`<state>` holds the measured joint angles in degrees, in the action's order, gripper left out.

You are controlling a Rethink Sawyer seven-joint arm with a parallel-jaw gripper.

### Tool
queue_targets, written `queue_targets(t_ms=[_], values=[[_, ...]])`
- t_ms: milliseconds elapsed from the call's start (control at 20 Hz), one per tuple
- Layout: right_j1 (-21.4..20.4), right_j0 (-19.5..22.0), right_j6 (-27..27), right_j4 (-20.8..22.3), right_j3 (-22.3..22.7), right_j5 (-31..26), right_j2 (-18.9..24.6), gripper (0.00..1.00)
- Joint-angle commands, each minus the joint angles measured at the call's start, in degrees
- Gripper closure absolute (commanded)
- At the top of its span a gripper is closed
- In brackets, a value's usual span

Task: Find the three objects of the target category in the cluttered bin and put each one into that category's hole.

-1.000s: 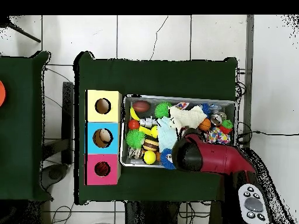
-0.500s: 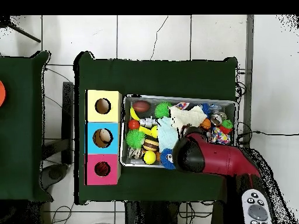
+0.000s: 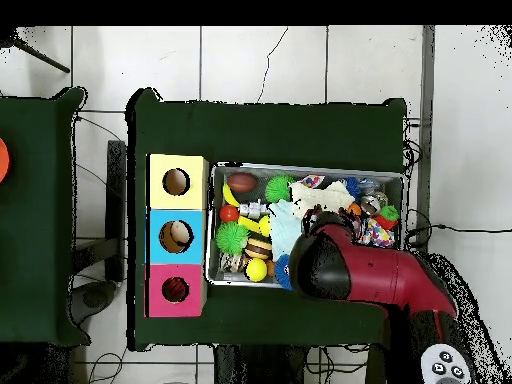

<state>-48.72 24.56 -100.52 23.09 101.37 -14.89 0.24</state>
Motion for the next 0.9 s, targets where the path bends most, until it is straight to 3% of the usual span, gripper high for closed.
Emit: queue_targets(t_ms=[50, 650, 900], values=[[-1.5, 1.4, 1.7, -3.0, 5.5, -8.9, 9.9, 0.00], [-2.7, -2.2, -3.7, -3.7, 8.9, -5.9, 9.9, 0.00], [-3.5, -4.6, -4.9, -5.2, 8.6, -7.5, 9.2, 0.00]])
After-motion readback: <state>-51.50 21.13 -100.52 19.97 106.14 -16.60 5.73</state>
